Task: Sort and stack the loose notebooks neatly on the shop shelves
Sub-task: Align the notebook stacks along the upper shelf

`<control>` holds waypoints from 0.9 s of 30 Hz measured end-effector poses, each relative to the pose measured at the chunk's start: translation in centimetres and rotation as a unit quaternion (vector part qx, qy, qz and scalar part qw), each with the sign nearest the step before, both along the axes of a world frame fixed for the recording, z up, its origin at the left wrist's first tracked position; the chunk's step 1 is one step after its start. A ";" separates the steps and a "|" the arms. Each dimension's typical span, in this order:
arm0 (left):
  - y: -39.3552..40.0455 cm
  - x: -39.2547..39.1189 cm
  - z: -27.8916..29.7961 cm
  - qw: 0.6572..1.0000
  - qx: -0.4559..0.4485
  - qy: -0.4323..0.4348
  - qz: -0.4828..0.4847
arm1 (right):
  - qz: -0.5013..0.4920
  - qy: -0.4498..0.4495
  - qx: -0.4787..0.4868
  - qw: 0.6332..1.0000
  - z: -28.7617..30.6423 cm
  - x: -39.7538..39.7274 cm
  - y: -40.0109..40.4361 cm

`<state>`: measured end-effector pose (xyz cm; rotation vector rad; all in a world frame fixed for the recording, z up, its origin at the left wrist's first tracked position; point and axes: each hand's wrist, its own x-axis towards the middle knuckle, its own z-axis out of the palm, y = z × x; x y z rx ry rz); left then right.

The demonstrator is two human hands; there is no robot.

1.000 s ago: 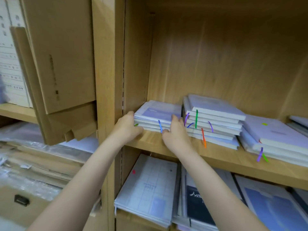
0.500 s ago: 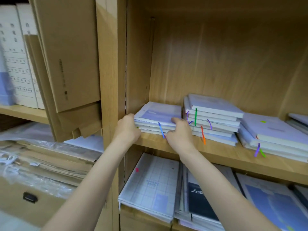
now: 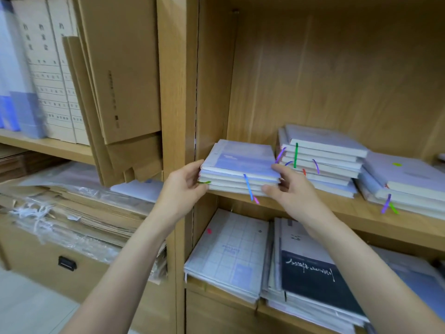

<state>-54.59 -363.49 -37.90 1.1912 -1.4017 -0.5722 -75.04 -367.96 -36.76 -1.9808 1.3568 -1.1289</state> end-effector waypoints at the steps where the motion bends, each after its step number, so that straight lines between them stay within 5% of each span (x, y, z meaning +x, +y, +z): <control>1: 0.1 -0.2 0.0 1.000 -0.010 -0.009 0.004 | 0.004 -0.001 -0.001 1.000 0.0 -0.1 -0.1; 22: 0.8 0.0 -1.7 0.995 -0.050 0.087 0.009 | 0.034 -0.127 -0.028 0.991 -0.3 -0.5 0.2; 27: 0.5 -0.4 -1.8 0.998 -0.041 0.051 0.012 | 0.033 -0.127 -0.036 0.991 -0.5 -0.5 0.4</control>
